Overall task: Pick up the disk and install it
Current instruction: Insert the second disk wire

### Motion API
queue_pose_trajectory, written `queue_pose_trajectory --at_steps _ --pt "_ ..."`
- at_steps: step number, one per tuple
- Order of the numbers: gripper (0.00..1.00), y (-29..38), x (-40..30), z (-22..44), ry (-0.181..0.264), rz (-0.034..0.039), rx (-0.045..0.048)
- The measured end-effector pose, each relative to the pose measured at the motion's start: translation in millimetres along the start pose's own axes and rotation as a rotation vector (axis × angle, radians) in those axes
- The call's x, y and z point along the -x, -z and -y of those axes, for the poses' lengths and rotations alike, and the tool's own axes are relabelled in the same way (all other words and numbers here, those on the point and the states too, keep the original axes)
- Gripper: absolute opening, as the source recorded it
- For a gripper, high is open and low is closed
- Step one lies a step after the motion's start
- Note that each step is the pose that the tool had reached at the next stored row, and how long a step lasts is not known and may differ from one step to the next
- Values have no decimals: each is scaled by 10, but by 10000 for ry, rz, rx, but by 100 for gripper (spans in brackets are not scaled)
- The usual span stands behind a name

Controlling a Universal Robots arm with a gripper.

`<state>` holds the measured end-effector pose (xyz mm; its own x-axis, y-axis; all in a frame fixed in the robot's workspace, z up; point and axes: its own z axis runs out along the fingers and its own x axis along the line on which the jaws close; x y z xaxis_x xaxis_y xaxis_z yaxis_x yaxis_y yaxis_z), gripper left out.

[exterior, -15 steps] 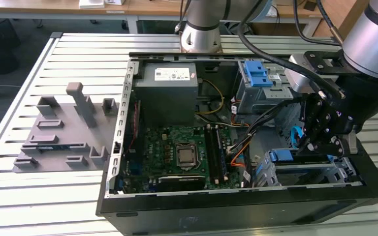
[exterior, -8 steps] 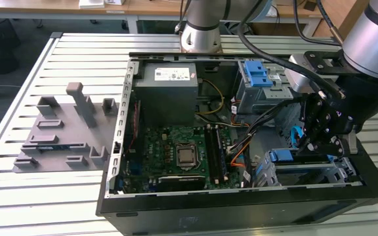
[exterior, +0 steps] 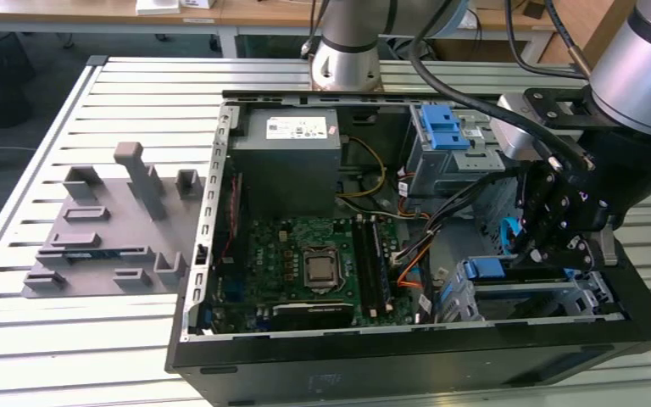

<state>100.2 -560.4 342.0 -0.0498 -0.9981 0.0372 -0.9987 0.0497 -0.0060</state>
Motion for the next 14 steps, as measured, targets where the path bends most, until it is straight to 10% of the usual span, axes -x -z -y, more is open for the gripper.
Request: queue_pose_trajectory --at_steps 14 --pt "23 -25 2 7 0 98 5"
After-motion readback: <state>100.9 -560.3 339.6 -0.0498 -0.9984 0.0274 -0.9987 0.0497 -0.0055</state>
